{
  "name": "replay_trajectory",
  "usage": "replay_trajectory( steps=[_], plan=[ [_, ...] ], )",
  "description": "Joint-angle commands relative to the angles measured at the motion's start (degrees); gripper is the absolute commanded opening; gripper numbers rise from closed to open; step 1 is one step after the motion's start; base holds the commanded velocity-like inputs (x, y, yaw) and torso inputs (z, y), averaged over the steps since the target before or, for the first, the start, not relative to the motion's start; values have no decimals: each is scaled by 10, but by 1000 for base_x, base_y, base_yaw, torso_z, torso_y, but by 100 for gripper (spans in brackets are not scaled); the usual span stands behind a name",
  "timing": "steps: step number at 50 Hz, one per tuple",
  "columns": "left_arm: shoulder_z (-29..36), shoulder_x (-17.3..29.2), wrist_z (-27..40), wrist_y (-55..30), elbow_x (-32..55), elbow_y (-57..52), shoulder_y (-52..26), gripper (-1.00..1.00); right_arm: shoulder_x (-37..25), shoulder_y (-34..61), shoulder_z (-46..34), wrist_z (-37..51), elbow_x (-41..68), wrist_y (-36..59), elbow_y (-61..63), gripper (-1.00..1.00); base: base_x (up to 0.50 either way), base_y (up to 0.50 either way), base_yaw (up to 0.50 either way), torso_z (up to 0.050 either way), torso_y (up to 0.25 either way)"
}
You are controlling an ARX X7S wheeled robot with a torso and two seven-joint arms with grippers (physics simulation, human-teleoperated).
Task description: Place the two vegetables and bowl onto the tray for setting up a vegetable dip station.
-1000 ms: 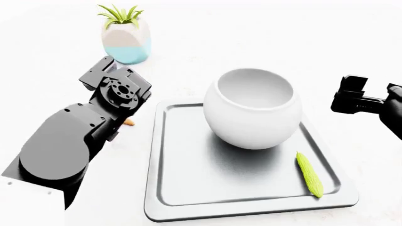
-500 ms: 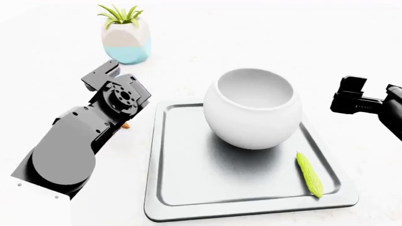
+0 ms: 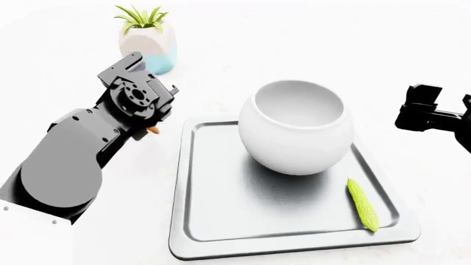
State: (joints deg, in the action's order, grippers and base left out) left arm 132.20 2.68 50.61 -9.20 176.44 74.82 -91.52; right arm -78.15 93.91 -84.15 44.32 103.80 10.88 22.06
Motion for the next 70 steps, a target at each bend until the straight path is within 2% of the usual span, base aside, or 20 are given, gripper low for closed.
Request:
replay_trajectory(
  steps=[1, 5, 7, 12, 13, 17, 18, 29, 30, 41, 56, 70],
  plan=[
    [21, 15, 4, -37, -12, 1, -64, -100, -26, 17, 16, 18, 13, 8, 40, 100, 0, 0, 0, 0, 0],
    [31, 14, 8, -62, -27, -1, -85, -100, -34, 28, 25, 31, 26, 19, 57, 100, 0, 0, 0, 0, 0],
    [31, 20, 1, -68, -36, -36, -103, -100, -36, 34, 31, 31, 32, 23, 56, 100, 0, 0, 0, 0, 0],
    [25, 86, 20, 52, -55, -292, -183, -100, -37, 44, 39, 29, 40, 36, 51, 100, 0, 0, 0, 0, 0],
    [25, 93, 11, 43, -63, -315, -193, -100, -37, 45, 40, 30, 40, 36, 52, 100, 0, 0, 0, 0, 0],
    [21, 137, 36, 109, -72, -445, -236, -100, -38, 49, 44, 31, 44, 42, 54, 100, 0, 0, 0, 0, 0],
    [20, 140, 29, 92, -75, -453, -241, -100, -38, 50, 45, 32, 45, 42, 54, 100, 0, 0, 0, 0, 0],
    [5, 205, 60, 160, -101, -661, -315, -100, -40, 53, 51, 28, 43, 46, 55, 100, 0, 0, 0, 0, 0],
    [4, 206, 55, 146, -104, -669, -318, -100, -41, 52, 51, 27, 43, 45, 55, 100, 0, 0, 0, 0, 0],
    [-37, 234, 70, 208, -130, -870, -358, -100, -50, 55, 58, 33, 49, 51, 65, 100, 0, 0, 0, 0, 0],
    [-71, 231, 78, 272, -148, -985, -330, -100, -60, 49, 61, 38, 50, 40, 79, 100, 0, 0, 0, 0, 0],
    [-95, 183, 44, 265, -162, -975, -279, -100, -51, 38, 58, 48, 45, 27, 86, 100, 0, 0, 0, 0, 0]
  ],
)
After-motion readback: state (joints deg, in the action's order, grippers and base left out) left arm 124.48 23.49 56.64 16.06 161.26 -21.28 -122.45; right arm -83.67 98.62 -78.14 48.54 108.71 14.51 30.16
